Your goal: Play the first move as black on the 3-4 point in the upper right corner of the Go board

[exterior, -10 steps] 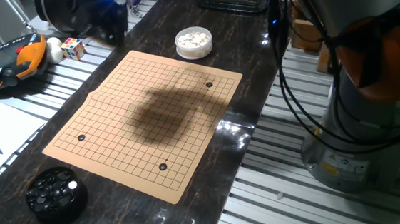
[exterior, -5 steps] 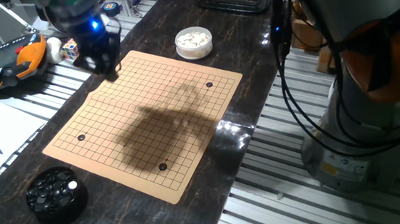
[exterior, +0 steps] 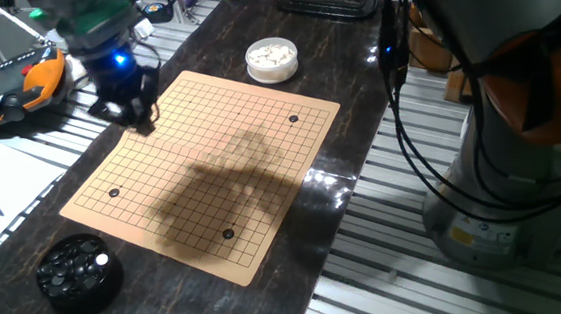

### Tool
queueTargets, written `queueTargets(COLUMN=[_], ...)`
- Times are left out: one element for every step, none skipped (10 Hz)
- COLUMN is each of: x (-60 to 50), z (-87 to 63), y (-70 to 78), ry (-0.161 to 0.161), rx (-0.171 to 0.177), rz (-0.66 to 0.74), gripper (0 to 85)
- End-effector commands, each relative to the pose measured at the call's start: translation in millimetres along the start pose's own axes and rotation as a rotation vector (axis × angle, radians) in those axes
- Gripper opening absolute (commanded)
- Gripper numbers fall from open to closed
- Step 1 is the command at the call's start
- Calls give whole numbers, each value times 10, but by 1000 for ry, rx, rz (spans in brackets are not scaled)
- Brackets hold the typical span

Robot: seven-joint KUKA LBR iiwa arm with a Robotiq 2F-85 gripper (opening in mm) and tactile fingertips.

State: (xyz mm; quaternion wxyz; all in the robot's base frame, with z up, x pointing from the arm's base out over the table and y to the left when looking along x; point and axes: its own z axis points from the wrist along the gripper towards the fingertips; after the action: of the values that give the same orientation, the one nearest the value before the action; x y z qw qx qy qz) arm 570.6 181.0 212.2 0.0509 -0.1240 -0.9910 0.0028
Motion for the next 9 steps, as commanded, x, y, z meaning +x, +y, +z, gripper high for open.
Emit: queueTargets(x=[96, 100, 104, 108, 112, 112, 112, 112, 112], z=[3, 5, 7, 12, 14, 14, 14, 14, 14], y=[372, 377, 380, 383, 384, 384, 384, 384, 384], ry=[2, 4, 4, 4, 3, 1, 19, 39, 54], rx=[-3, -6, -6, -6, -3, 11, 10, 4, -11], rz=[3, 6, 9, 10, 9, -13, -48, -118, -162], gripper=[7, 7, 7, 7, 7, 7, 7, 7, 7])
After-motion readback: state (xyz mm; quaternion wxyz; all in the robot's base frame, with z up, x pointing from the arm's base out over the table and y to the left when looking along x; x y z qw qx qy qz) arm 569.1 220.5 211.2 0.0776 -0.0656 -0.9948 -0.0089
